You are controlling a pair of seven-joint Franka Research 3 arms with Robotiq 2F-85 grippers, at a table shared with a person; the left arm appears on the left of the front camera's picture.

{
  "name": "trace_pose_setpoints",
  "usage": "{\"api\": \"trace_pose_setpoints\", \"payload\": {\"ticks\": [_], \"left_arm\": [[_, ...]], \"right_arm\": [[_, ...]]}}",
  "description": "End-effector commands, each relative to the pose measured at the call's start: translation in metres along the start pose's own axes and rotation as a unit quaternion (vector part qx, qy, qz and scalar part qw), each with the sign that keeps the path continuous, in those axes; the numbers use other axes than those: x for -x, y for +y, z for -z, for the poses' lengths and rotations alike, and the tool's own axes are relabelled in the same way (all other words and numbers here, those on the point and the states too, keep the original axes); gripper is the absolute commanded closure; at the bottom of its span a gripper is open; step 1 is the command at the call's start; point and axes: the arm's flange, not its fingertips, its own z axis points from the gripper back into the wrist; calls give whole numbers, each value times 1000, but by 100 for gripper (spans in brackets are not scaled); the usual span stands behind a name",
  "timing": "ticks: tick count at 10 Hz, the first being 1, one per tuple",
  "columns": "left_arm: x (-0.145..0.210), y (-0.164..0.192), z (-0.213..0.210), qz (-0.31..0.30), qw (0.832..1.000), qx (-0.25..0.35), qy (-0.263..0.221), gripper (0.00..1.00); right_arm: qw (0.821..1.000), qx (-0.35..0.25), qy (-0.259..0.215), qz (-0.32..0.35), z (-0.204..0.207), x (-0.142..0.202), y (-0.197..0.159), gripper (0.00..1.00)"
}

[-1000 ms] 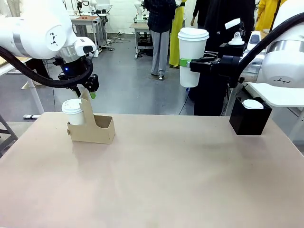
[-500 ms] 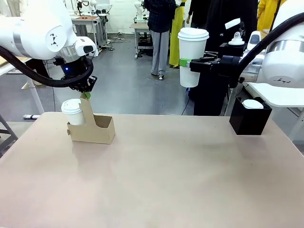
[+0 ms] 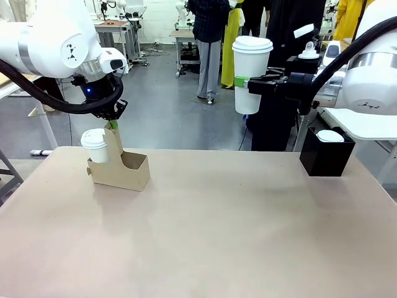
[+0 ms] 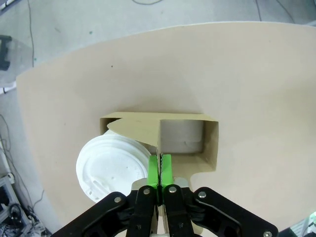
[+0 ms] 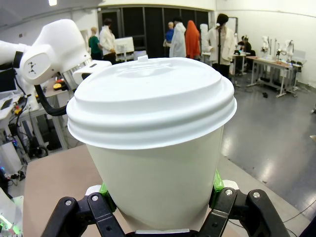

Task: Pour a drink into a cup and package it in a carrier.
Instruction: Position the Cup Carrier in the center of the table.

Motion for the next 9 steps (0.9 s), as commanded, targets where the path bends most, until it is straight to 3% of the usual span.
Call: {"api": "trace_pose_setpoints", "payload": {"ticks": [1,2,5,9], "left_arm": [[0,1,0,9,1000,0,0,100],[0,0,0,0,1000,0,0,97],[20,-35,-64,-56,997,-39,-28,98],[75,-144,-122,-110,993,-26,-17,98]], "right_arm": [[1000,4,-2,-3,3,-6,0,20],[1000,4,-2,-3,3,-6,0,20],[1000,4,-2,-3,3,-6,0,20],[1000,4,-2,-3,3,-6,0,20]]}}
